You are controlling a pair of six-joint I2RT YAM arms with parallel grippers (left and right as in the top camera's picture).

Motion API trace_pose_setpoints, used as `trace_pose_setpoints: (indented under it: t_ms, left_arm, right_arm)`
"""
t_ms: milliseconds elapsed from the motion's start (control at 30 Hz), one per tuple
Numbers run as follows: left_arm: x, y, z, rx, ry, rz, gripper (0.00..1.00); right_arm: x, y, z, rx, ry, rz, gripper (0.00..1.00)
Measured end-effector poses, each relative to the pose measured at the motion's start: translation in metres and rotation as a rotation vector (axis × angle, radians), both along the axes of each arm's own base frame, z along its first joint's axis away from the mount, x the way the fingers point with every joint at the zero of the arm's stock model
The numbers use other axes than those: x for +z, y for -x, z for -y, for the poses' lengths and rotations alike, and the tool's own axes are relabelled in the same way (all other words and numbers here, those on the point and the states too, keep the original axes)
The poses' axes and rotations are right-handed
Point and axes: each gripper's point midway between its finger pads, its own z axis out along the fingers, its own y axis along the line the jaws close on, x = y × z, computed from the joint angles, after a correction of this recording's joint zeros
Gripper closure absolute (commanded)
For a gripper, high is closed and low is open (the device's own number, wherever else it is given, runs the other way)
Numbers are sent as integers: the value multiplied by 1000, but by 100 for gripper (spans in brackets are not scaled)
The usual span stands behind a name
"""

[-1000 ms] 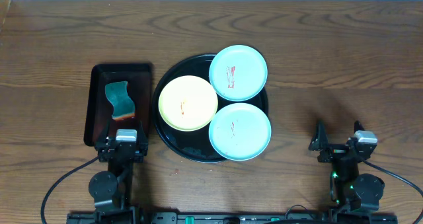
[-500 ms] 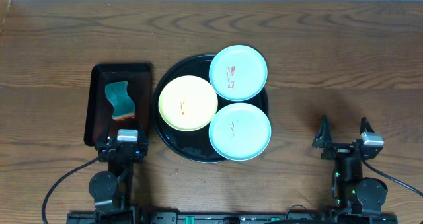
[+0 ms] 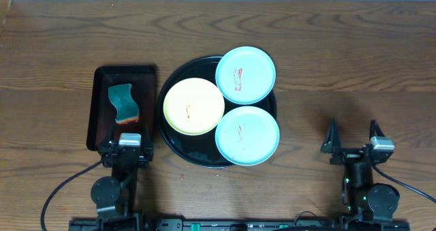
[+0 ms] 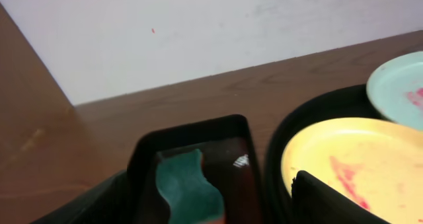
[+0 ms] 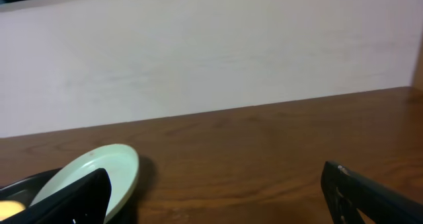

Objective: Clean dirty plates on tray and stack at the side

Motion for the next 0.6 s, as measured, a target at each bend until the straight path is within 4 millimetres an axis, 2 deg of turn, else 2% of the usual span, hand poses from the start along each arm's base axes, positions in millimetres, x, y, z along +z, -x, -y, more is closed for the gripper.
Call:
trace_pose_setpoints:
  t_ms: [133,333,433,600]
  left_arm:
    - [7,4,2,-3,65,-51,23]
    - [46,13,12,-39,133,-145,23]
    - [57,14,18,-69,165,-222,23]
    - [67,12,23,-91,205,-348,23]
  right_arm:
    - [9,1,-8,44,-5,5,1]
    - [47,-1,-16,97,-11,5,1]
    - [66,-8,-22,137,-16,-37,1]
    - [79,-26,-29,185,-35,-147,1]
